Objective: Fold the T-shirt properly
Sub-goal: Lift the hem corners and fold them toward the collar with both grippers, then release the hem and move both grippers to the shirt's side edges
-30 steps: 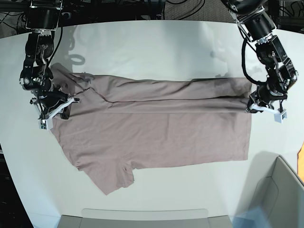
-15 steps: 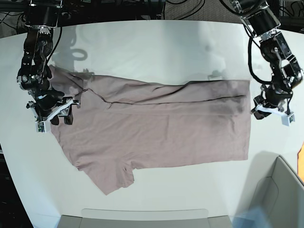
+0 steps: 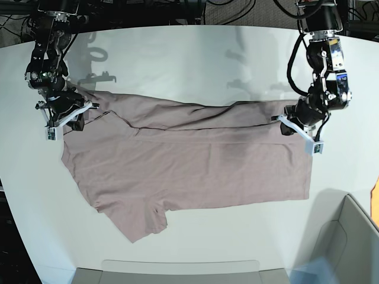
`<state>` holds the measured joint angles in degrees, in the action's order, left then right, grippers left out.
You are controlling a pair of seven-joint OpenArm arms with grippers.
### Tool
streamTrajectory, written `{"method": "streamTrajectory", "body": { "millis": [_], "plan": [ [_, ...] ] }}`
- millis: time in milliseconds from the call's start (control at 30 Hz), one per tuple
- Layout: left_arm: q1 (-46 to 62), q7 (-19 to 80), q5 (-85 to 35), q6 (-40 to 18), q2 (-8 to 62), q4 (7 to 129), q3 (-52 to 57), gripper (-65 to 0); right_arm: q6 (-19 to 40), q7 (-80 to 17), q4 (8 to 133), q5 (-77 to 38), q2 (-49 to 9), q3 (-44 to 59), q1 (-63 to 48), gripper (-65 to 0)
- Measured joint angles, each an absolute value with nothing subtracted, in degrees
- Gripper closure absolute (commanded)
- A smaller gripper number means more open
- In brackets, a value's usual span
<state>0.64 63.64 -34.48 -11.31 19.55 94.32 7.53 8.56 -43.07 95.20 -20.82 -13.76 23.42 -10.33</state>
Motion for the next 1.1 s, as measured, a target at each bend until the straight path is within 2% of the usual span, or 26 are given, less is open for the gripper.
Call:
{"method": "streamTrajectory", "body": {
  "millis": [167, 200, 400, 533, 867, 1000, 1100],
  "plan": [
    [0.21, 60.16, -32.12, -11.77, 20.84, 85.03, 1.76, 0.0, 8.58, -43.05, 88.23, -19.09, -14.92, 23.20, -9.63, 0.0],
    [0.49, 57.08, -31.68, -12.40, 20.82, 83.33, 1.15, 0.0, 8.27, -43.13, 87.33, -17.91, -15.03, 23.29, -9.65, 0.0],
    [1.02, 49.95, -27.07, -15.29, 21.34, 75.61, -0.23, 0.0, 9.74, -41.85, 86.59, -17.63, -14.92, 23.18, -10.92, 0.0],
    [6.33, 40.75, -27.24, -19.62, 22.87, 75.50, 0.34, 0.0, 16.71, -41.04, 86.91, -16.95, -15.33, 23.68, -12.47, 0.0],
    [19.49, 26.44, -30.46, -22.37, 23.68, 76.99, 3.86, 0.0, 18.06, -35.64, 88.07, -19.84, -15.55, 25.52, -20.08, 0.0],
    [24.16, 17.06, -30.04, -22.52, 23.66, 76.99, 3.88, 0.0, 18.46, -34.54, 88.29, -21.08, -16.82, 25.67, -22.28, 0.0],
    [25.74, 15.79, -30.13, -22.74, 24.53, 76.99, 3.88, 0.0, 18.96, -34.20, 88.31, -21.69, -17.61, 25.71, -23.33, 0.0]
  ]
}}
